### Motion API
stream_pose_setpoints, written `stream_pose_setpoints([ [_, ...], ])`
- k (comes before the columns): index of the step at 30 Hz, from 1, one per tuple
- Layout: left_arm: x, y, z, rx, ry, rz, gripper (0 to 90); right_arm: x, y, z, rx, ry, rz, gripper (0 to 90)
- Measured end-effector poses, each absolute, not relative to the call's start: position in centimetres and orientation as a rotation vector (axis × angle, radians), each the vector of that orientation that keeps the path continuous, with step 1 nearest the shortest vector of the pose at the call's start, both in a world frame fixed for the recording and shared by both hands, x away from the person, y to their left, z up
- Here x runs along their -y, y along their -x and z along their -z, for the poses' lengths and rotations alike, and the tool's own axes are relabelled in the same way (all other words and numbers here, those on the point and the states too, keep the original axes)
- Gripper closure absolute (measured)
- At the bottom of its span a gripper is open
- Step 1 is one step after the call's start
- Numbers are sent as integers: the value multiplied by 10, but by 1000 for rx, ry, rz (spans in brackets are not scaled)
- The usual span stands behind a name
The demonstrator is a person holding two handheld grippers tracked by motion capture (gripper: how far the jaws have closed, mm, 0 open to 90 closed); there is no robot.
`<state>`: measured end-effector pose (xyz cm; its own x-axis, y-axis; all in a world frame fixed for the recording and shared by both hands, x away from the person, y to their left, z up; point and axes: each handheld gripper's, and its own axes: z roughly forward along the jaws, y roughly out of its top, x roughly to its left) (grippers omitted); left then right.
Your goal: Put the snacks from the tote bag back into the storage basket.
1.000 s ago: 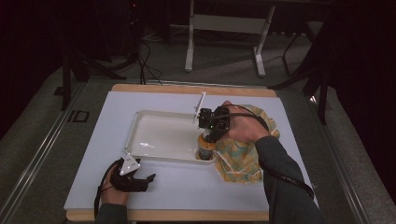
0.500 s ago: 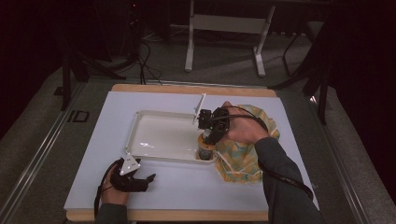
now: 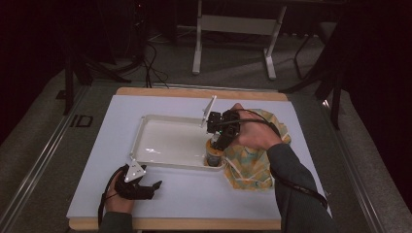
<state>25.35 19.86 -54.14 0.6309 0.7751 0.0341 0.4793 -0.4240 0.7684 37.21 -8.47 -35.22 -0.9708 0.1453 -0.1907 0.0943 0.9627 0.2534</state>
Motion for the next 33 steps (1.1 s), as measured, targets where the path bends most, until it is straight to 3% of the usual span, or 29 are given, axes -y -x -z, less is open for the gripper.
stream_pose_setpoints([
  [33, -199, -254, 541, -985, -2097, -499, 184, 129, -355, 351, -2831, -251, -483, 388],
])
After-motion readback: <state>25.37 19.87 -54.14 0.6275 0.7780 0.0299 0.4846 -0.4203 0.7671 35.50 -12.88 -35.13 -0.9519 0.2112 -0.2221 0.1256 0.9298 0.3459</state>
